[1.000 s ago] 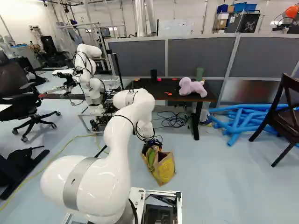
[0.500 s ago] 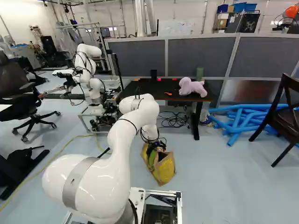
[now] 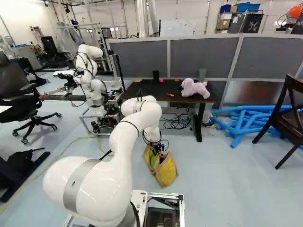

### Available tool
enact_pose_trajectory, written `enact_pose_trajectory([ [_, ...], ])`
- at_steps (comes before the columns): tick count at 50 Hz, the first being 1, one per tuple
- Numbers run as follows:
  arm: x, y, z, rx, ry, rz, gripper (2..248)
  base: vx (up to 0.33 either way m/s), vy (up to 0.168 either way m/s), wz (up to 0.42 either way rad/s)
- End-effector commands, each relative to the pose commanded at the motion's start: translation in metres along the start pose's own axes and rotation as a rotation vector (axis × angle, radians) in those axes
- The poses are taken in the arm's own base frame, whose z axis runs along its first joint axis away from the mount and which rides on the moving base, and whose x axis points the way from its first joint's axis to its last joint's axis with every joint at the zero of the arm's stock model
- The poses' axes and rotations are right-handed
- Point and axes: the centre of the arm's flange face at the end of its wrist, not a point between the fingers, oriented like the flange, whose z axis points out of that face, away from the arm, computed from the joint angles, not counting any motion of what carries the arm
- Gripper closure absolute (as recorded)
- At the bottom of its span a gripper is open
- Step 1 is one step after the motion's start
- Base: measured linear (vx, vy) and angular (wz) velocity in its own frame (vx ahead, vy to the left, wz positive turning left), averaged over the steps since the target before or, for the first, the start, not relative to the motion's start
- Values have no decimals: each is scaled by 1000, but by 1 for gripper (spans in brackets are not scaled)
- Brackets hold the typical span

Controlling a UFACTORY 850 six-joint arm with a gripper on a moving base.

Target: Pick up the bag on the ground and place it on the table

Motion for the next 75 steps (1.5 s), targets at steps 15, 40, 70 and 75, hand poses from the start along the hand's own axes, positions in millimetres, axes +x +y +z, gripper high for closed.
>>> enact_pose_trajectory([
  [15,0,0,0,0,0,0,229,0,0,0],
  [40,-1,3,-32,2,0,12,229,0,0,0],
  [70,-4,4,-77,8,4,61,229,0,0,0],
  [75,-5,3,-85,9,4,71,229,0,0,0],
])
